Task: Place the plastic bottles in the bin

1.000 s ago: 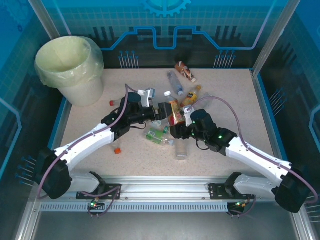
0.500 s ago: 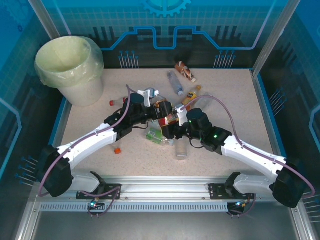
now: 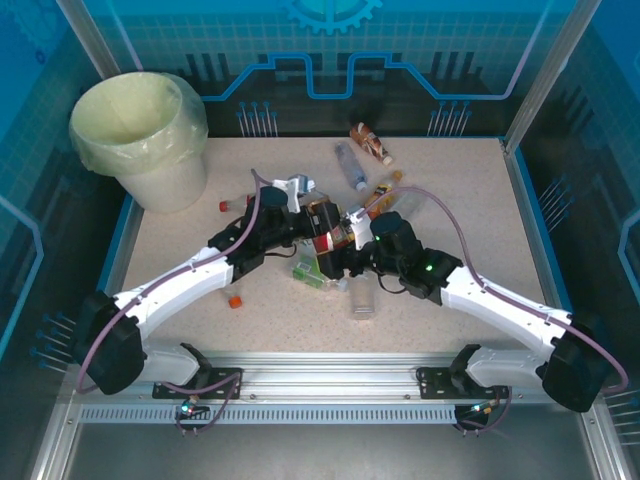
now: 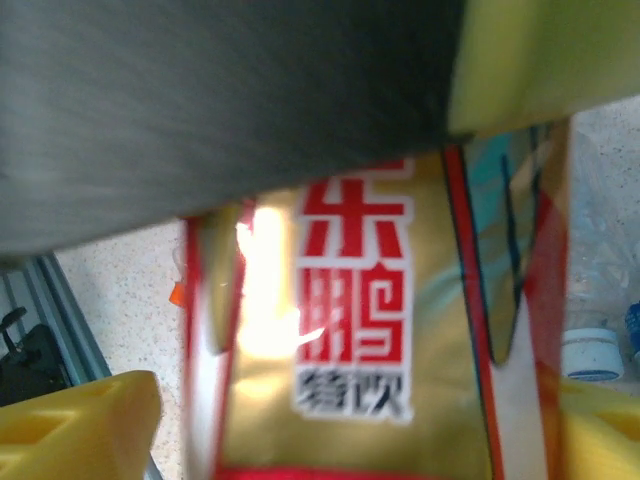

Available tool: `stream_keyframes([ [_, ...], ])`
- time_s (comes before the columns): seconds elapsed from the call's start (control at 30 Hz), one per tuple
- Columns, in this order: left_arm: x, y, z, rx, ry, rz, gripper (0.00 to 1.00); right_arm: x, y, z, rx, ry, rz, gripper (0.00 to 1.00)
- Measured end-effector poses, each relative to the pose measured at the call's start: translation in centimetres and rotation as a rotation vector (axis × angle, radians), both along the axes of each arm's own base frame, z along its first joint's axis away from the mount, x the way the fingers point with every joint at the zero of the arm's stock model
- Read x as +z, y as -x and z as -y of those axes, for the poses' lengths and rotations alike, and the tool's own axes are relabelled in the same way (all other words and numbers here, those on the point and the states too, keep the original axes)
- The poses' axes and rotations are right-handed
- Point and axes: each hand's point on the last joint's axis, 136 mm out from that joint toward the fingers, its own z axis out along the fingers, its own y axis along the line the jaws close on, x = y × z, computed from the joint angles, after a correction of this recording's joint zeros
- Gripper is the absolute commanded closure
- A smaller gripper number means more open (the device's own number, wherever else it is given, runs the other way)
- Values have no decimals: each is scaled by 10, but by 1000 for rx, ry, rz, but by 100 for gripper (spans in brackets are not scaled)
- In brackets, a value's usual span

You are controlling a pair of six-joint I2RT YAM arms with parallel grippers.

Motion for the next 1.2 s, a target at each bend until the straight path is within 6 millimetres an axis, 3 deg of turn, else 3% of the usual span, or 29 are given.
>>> stream_keyframes([
  [0.13,-15,-15,-36,131,-81,-35,41,10,-1,3,8,18,43,0],
  [0.2,-19,-25,-67,222,-138,-38,41,11,-3,11,-31,41,57,0],
  [0.33,-4,-36,-129,386,-231,8,42,9,-15,31,-155,91,70,0],
  [0.47,41,-45,-184,525,-307,121,41,4,-27,50,-271,117,56,0],
  [0.63,128,-59,-262,729,-407,311,41,6,-41,70,-389,99,42,0],
  [0.77,202,-71,-305,857,-491,471,40,7,-46,77,-428,88,36,0],
  [0.87,237,-90,-336,936,-549,538,40,7,-47,78,-434,85,33,0],
  [1.03,248,-135,-385,1016,-635,541,40,7,-48,80,-442,84,32,0],
  [1.2,232,-179,-424,1026,-662,476,40,9,-49,82,-448,80,35,0],
])
